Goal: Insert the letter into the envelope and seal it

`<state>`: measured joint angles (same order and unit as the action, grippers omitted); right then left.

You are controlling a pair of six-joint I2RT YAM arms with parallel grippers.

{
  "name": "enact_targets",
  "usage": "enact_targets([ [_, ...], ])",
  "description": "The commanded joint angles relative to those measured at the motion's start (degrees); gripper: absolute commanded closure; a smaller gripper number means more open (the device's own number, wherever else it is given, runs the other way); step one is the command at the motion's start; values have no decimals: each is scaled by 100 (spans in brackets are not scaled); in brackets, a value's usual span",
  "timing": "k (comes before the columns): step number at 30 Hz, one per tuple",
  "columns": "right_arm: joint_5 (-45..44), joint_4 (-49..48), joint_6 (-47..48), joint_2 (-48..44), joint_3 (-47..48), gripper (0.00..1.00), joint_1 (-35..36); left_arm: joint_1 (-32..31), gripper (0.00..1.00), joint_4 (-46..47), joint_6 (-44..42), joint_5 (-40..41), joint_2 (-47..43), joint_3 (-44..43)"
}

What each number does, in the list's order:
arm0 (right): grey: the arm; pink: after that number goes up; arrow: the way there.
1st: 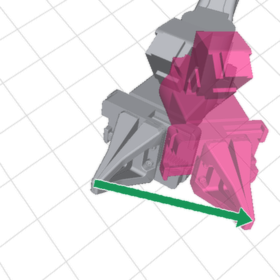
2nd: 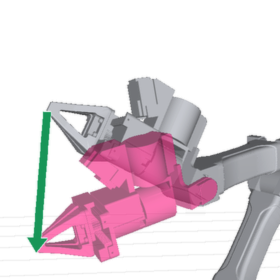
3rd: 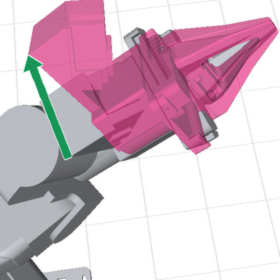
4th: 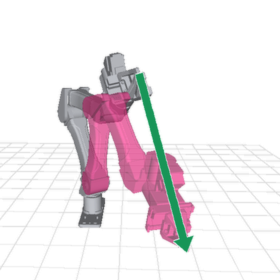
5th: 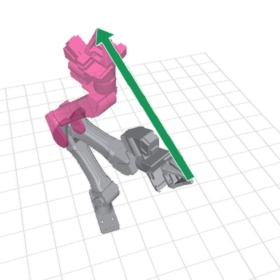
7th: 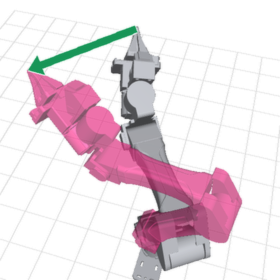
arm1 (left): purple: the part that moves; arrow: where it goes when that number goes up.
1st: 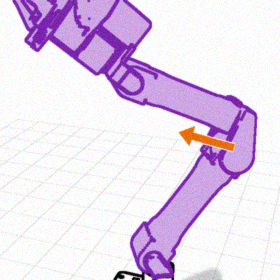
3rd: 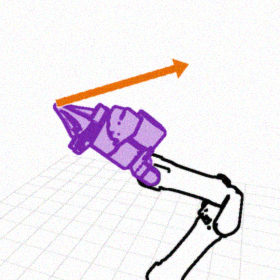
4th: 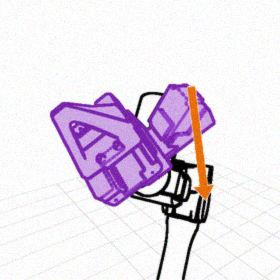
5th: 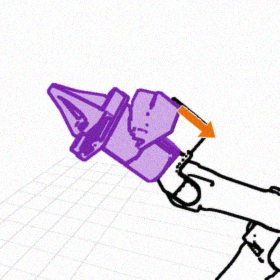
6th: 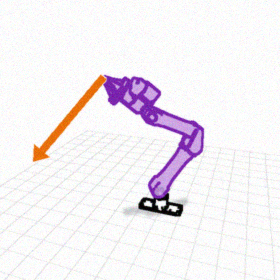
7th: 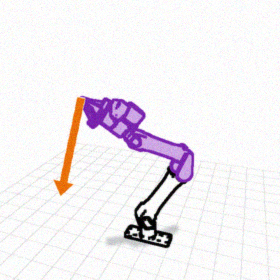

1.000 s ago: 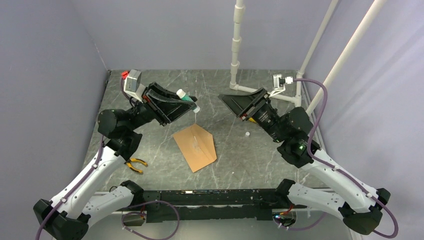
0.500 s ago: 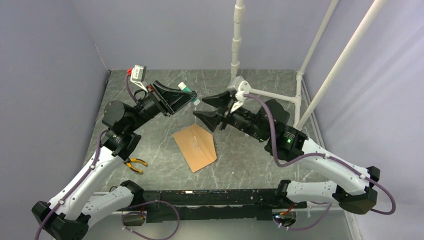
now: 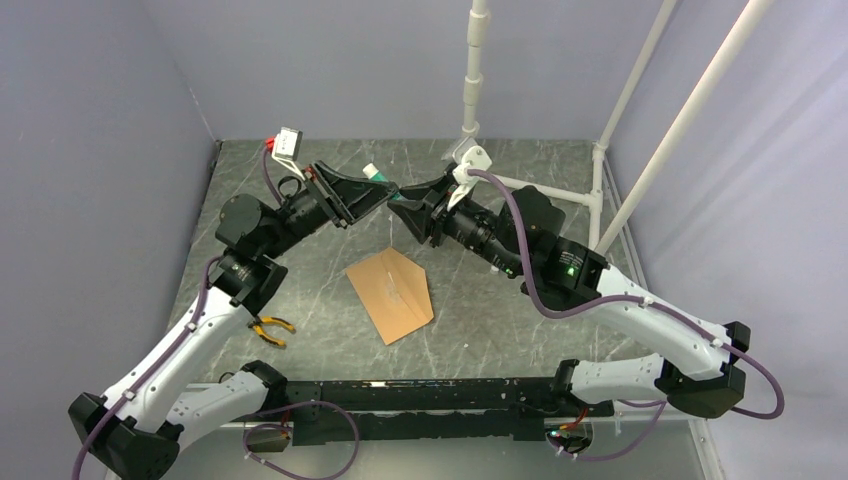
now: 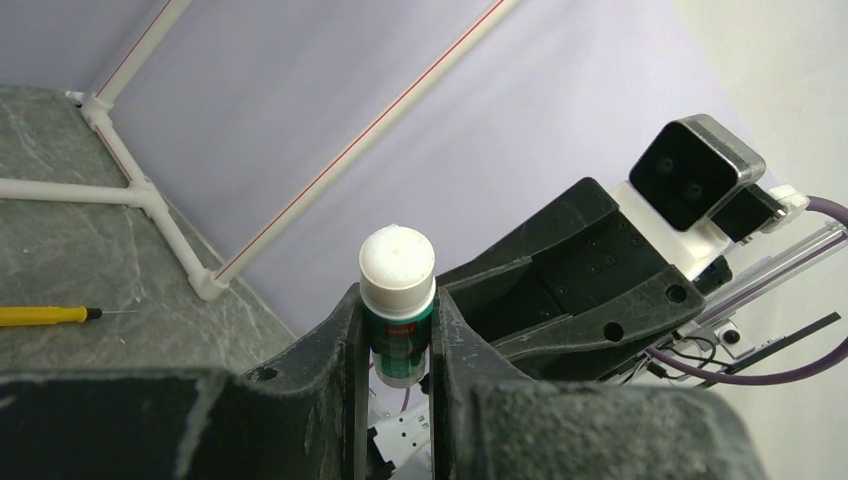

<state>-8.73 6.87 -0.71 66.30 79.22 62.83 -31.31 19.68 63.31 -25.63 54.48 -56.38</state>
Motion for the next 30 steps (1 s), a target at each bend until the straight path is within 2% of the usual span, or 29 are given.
enact_targets([
  [1, 174, -67, -326, -195, 5, 61, -7, -14, 98, 304, 3, -91, -138, -110],
  [4, 134, 76, -331, -130, 94, 60, -15, -10, 98, 287, 7, -102, -139, -114],
  [8, -86, 309, -398, 72, 285, 72, -16, -7, 98, 67, -189, -51, -198, -189],
  [12, -30, 252, -566, 148, 305, 78, -16, -7, 98, 85, -211, -78, -240, -180],
  [16, 245, 191, -970, 142, 326, 98, -54, -12, 97, 407, -232, -251, -238, -116],
  [19, 795, -48, -1768, -72, 168, 100, -226, -7, 98, 1169, -548, -685, -262, 26],
  [24, 2638, -1204, -3457, -506, -483, 100, -857, -11, 97, 1966, -1353, -1928, -355, 7],
  [30, 4079, -2410, -4796, -609, -970, 100, -1237, -8, 98, 2830, -1202, -2724, -242, -30],
])
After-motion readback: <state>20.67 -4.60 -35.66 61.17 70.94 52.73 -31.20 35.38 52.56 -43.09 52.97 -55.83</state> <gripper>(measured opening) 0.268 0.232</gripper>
